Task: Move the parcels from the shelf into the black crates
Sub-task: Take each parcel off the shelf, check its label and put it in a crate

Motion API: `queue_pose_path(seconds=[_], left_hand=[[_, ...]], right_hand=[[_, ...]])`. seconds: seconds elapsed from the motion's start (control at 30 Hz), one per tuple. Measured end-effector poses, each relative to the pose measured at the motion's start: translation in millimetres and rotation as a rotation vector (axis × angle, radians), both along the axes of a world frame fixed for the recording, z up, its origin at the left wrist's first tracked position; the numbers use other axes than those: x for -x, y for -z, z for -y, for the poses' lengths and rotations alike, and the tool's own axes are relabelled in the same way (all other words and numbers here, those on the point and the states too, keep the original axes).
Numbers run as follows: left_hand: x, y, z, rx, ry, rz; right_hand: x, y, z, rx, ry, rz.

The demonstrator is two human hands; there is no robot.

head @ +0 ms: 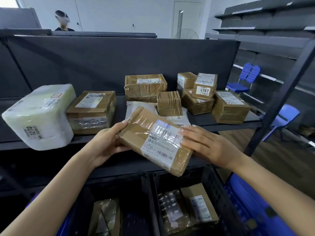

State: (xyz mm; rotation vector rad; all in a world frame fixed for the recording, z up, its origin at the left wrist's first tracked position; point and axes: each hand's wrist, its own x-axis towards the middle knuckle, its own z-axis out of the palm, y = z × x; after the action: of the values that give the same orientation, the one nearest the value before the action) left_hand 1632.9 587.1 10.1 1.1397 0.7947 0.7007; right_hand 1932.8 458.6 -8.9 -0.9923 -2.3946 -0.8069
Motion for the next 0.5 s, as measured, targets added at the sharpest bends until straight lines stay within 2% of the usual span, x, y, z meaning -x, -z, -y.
queue_pose_path(seconds=[0.07, 0.17, 0.27, 0.33, 0.37, 0.43, 0.5], left_hand=[[-6, 6, 10, -0.02, -0.051, 0.054], [-18, 16, 25, -0.021, -0.143, 0.115], [-30, 25, 38, -0.004, -0.278, 0.142], [-39, 31, 48, -0.002, -0.328, 0.158], [-44, 34, 53, 0.001, -0.35, 0.171], [-53, 39, 64, -0.003, -0.389, 0.194], [-62, 43, 74, -0.018, -0.409, 0.194]], right_hand=[[-7, 3, 5, 0.047, 0.109, -0.119], [-9, 12, 14, 0.192, 0.323, -0.478], [1, 23, 22, 0.428, 0.37, -1.053], [11, 30, 25, 0.641, 0.269, -1.473], [15, 33, 26, 0.751, 0.202, -1.608], [21, 40, 28, 0.929, 0.118, -1.732], [23, 42, 30, 0.985, 0.079, -1.781]])
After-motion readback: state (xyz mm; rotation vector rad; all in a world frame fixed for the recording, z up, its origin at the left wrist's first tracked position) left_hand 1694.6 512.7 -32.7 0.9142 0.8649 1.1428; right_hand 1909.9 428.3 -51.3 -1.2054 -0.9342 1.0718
